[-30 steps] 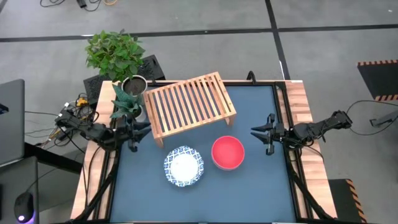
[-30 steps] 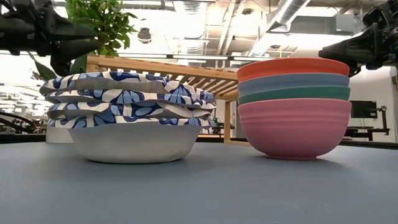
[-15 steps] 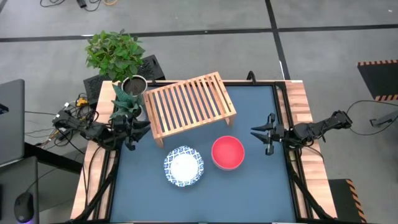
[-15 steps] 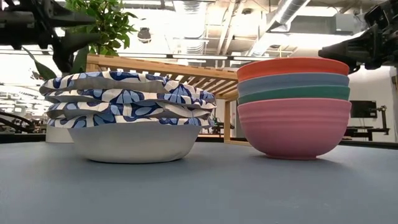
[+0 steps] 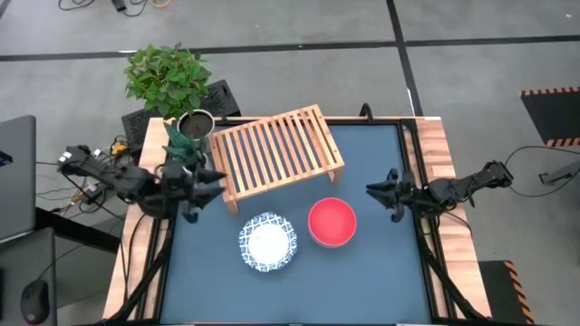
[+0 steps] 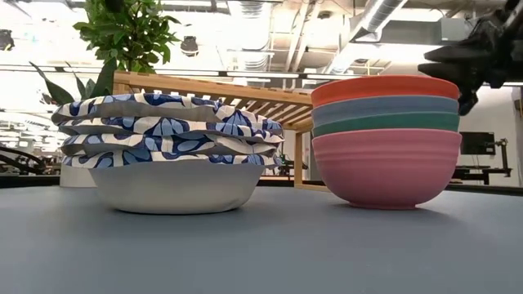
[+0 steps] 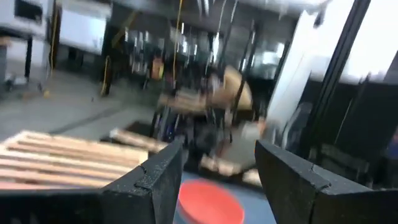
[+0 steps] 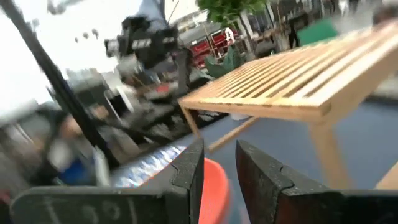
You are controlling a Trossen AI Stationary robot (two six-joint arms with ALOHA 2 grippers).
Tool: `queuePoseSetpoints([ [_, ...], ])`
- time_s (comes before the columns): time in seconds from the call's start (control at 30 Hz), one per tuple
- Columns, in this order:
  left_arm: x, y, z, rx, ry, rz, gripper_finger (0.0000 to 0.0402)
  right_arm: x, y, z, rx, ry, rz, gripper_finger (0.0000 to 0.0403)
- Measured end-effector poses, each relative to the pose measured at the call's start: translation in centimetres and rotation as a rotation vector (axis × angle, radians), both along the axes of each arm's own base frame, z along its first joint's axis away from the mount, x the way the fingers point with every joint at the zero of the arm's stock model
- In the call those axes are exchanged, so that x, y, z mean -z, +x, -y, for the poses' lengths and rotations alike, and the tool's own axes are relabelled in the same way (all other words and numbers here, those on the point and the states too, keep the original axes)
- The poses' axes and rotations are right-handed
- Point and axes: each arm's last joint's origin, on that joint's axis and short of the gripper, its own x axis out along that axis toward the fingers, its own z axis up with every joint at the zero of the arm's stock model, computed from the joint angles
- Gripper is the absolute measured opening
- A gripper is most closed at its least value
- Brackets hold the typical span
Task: Place and stack bowls onto a shelf
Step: Put the blue patterned bowl on the shelf
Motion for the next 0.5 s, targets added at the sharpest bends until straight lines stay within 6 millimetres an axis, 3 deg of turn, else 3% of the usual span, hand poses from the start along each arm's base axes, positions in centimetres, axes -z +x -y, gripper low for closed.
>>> queuePoseSetpoints([
  [0.1, -1.7, 2.6, 1.3, 0.074, 0.07, -0.163, 0.0188, 0.0, 0.0, 0.0, -0.01, 0.106, 0.024, 0.0118],
  [0.2, -2.2, 5.3, 2.8, 0.187, 0.071, -0.391, 0.0188, 0.0, 0.0, 0.0, -0.018, 0.157, 0.034, 0.0118],
  [0.37, -1.1, 8.8, 5.5, 0.312, 0.059, -0.85, 0.0188, 0.0, 0.0, 0.0, -0.026, 0.218, 0.039, 0.0118],
  [0.5, 0.0, 11.3, 7.4, 0.33, 0.141, -1.054, 0.0188, 0.0, 0.0, 0.0, -0.019, 0.151, 0.027, 0.0118],
])
